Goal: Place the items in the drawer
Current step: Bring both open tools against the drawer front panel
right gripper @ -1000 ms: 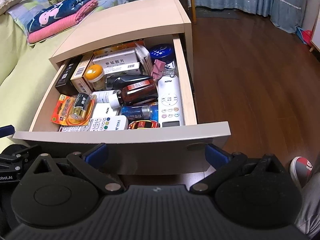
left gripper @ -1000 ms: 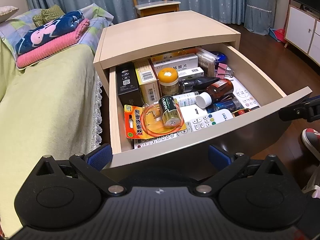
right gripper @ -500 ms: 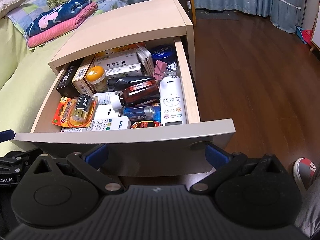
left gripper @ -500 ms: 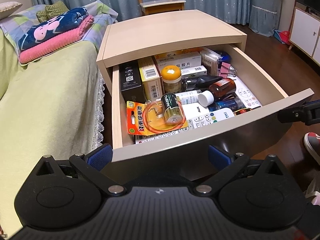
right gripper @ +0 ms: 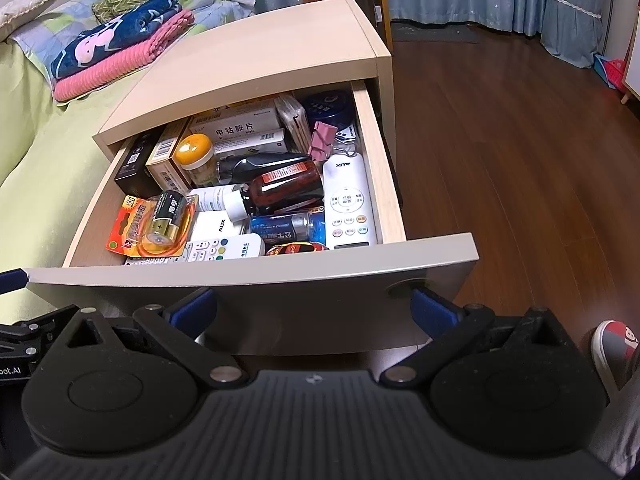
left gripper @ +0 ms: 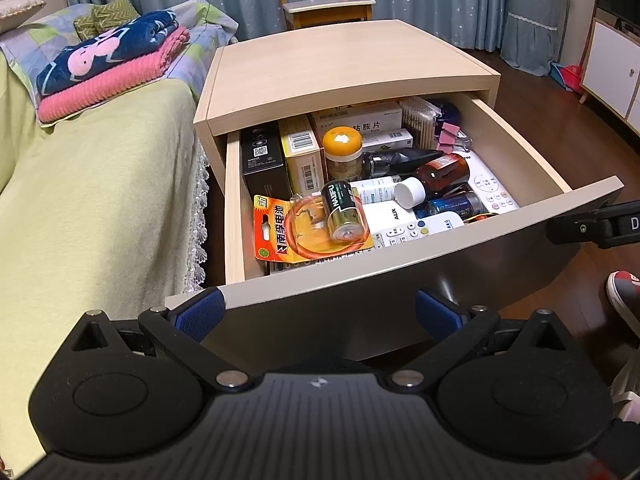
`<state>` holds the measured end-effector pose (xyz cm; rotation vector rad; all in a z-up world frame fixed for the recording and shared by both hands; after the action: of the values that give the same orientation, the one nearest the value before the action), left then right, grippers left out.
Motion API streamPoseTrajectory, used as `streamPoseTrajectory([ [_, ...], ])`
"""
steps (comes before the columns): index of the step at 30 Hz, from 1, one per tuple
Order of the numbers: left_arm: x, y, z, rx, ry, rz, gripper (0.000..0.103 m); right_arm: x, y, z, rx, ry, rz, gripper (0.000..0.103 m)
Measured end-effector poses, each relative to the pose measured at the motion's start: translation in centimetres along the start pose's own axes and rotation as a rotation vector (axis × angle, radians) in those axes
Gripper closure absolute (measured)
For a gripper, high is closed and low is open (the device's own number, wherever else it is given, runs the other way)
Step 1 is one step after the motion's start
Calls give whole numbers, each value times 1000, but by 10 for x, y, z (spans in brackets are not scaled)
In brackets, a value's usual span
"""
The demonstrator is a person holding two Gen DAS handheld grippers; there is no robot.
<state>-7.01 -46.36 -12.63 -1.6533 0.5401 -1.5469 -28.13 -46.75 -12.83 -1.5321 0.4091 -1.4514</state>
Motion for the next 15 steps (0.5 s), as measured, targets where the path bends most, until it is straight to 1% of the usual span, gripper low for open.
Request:
streamPoseTrajectory([
  [6,-2,-1,-1,-25,-18,2,1,-1,-1,3,7,7,-13,1],
  [15,1,0,1,-32,-41,1,1,-4,-4,7,12,15,-30,1],
])
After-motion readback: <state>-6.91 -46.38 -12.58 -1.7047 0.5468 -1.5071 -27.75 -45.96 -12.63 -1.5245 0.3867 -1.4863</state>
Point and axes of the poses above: each gripper's, at about its wrist camera, not at the fingertips, and y roughly the way its jaws point, z to its left, x to its top, the point moved 10 cm from there along y, roughly the way its jaws point, and after that the axes turned 4 degrees about -y, right-handed, at the moved point
